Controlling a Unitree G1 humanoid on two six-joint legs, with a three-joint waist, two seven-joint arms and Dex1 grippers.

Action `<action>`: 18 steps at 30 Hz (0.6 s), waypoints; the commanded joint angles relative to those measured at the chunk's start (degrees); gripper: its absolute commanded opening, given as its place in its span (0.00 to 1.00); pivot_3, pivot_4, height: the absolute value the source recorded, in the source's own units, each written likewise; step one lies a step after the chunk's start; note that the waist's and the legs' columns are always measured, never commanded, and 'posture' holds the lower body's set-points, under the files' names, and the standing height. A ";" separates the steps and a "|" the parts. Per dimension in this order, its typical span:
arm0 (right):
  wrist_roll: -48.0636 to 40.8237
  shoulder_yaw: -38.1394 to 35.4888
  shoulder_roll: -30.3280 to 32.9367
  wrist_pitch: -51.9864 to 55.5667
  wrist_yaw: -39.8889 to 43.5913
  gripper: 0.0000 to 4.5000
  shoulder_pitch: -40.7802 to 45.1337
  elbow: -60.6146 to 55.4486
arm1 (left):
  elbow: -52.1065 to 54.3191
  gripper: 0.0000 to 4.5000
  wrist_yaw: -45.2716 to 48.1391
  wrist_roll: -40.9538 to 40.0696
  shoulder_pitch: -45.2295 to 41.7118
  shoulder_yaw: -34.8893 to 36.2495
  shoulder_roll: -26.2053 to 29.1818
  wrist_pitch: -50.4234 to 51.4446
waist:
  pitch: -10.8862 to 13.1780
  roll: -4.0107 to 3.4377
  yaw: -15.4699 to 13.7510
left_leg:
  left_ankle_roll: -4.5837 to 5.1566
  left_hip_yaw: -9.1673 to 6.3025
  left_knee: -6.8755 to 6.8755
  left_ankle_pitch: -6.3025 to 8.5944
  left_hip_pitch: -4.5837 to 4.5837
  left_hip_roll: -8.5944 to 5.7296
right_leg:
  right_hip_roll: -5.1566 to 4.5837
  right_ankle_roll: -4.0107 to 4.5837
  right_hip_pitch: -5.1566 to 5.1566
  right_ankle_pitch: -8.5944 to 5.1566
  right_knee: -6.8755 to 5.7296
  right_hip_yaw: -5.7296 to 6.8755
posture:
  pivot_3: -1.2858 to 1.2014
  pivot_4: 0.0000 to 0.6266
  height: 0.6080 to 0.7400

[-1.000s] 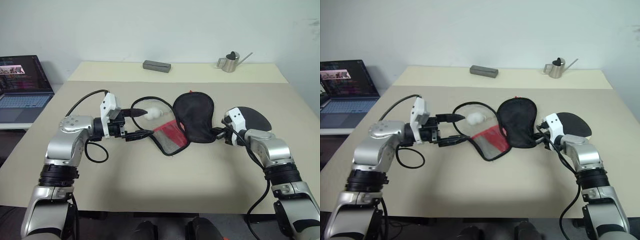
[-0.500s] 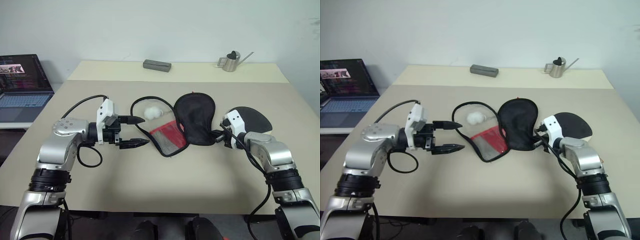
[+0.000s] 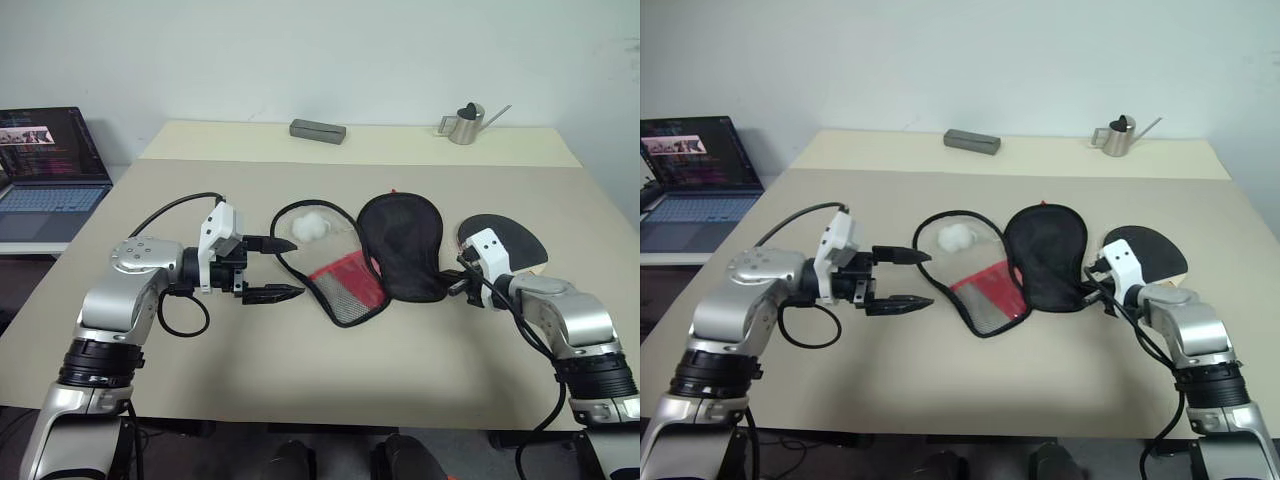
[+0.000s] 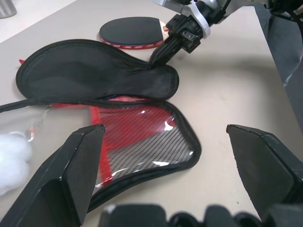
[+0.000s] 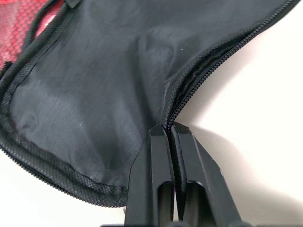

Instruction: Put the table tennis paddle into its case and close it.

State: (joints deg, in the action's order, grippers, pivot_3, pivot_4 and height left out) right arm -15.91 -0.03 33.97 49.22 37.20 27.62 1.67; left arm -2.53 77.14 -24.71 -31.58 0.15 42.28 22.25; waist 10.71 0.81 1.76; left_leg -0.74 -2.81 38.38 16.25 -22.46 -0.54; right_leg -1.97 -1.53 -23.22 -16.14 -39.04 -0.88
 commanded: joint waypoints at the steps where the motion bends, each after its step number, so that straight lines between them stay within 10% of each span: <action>1: -0.58 -1.80 0.95 0.14 -0.09 0.01 -0.25 -1.15 | 0.44 1.00 0.73 -0.52 -1.33 -0.24 0.11 -0.80 | 0.00 0.00 0.00 | 0.00 0.00 0.01 0.00 0.00 0.00 | 0.00 0.00 0.00 0.00 0.00 0.00 | 0.52 0.24 1.00; 10: -3.15 -0.25 -0.76 4.07 0.67 0.01 -2.10 -5.61 | -0.46 1.00 0.62 -0.47 -1.53 -0.44 0.06 -1.70 | 0.00 0.01 0.00 | 0.00 -0.03 0.02 0.00 -0.02 0.01 | 0.01 0.00 0.00 0.00 -0.01 -0.02 | 0.52 0.24 1.00; 18: -2.20 -1.54 -1.09 2.09 -1.31 0.53 -1.73 -4.26 | -0.18 1.00 -0.04 -0.44 -1.36 -0.55 -0.04 -1.76 | -0.01 0.01 0.07 | 0.00 -0.03 0.11 0.00 -0.02 0.02 | 0.04 0.01 0.00 0.02 -0.06 0.00 | 0.52 0.24 1.00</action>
State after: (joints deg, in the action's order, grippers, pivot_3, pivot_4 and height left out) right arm -18.98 -0.38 32.45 52.65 37.07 25.57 -2.55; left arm -3.87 77.05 -24.70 -31.91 -0.84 42.20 21.05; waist 10.70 0.82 1.84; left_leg -0.73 -2.84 38.53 16.25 -22.48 -0.52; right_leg -1.94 -1.53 -23.21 -16.12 -39.11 -0.89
